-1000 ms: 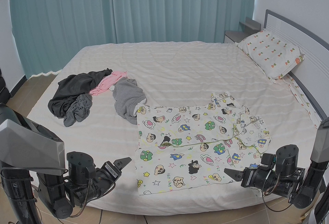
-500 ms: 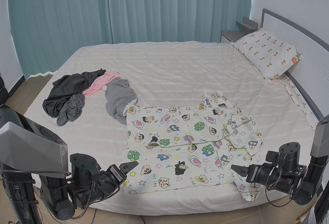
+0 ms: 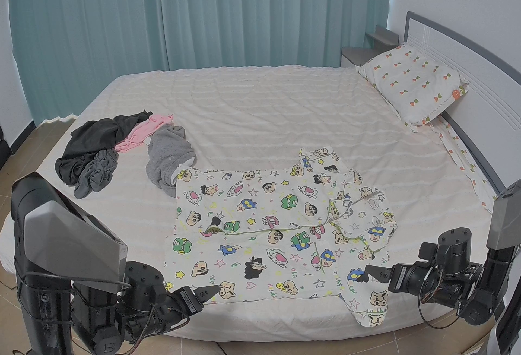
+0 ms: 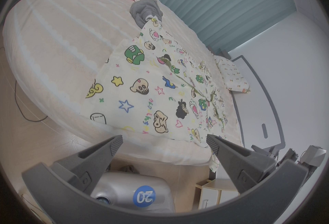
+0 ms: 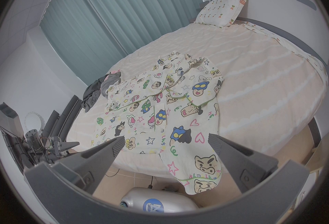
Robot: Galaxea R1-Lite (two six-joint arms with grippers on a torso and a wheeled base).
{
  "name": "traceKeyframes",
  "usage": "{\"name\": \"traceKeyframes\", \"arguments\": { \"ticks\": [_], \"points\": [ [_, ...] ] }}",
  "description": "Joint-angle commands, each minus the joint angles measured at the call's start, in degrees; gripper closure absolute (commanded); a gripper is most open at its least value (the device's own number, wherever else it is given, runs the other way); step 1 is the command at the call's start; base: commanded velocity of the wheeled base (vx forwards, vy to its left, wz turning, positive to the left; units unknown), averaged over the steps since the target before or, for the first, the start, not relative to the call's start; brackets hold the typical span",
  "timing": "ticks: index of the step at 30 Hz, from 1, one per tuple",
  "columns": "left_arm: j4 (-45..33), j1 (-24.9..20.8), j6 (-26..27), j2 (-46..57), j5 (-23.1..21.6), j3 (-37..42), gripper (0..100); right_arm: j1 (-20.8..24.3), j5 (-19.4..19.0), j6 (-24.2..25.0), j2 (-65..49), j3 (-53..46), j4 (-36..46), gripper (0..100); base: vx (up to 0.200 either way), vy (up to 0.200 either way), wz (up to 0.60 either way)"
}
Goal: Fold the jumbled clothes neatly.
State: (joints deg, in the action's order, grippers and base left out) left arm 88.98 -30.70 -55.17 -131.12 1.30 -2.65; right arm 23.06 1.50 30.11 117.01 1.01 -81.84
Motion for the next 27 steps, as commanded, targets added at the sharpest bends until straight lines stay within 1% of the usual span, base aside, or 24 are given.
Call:
{"name": "traceKeyframes", "arguments": {
  "ticks": [1, 2, 3, 4, 6, 8, 9, 14, 20, 27],
  "points": [
    [0.9, 0.5, 1.8, -2.3, 0.7, 1.9, 0, 0.1, 0.1, 0.0, 0.2, -0.9, 0.0, 0, 0.0, 0.0, 0.0],
    [0.9, 0.5, 2.0, -2.4, 0.7, 2.0, 0, 0.1, 0.1, 0.0, 0.2, -0.9, 0.0, 0, 0.0, 0.0, 0.0],
    [0.8, 0.8, 4.3, -3.5, 1.1, 2.6, 0, 0.1, 0.1, 0.0, 0.2, -1.0, 0.0, 0, 0.0, 0.0, 0.0],
    [0.9, 1.0, 5.2, -4.2, 1.8, 2.6, 0, 0.1, 0.1, 0.0, 0.2, -1.0, 0.0, 0, 0.0, 0.0, 0.0],
    [1.0, 1.8, 7.1, -6.3, 4.6, 2.5, 0, 0.1, 0.1, 0.1, 0.2, -1.0, 0.0, 0, 0.0, 0.0, 0.0],
    [1.0, 1.9, 8.2, -7.7, 5.5, 2.6, 0, 0.1, 0.1, 0.1, 0.2, -0.9, 0.0, 0, 0.0, 0.0, 0.0],
    [1.0, 2.0, 10.1, -9.4, 7.0, 2.6, 0, 0.3, 0.1, 0.1, 0.3, -1.0, 0.0, 0, 0.0, 0.0, 0.0],
    [0.8, 2.3, 12.9, -11.2, 10.6, 2.6, 0, 0.8, 0.1, 0.3, 0.4, -0.9, 0.0, 0, 0.0, 0.0, 0.0],
    [1.0, 2.7, 13.5, -12.6, 11.7, 1.9, 0, 1.5, 0.3, 0.4, 0.4, -1.0, 0.1, 0, 0.0, 0.0, 0.0],
    [1.0, 3.1, 13.5, -12.6, 12.2, -2.3, 0, 2.2, 0.3, 0.5, 0.4, -0.9, 0.1, 0, 0.0, 0.0, 0.0]
  ]
}}
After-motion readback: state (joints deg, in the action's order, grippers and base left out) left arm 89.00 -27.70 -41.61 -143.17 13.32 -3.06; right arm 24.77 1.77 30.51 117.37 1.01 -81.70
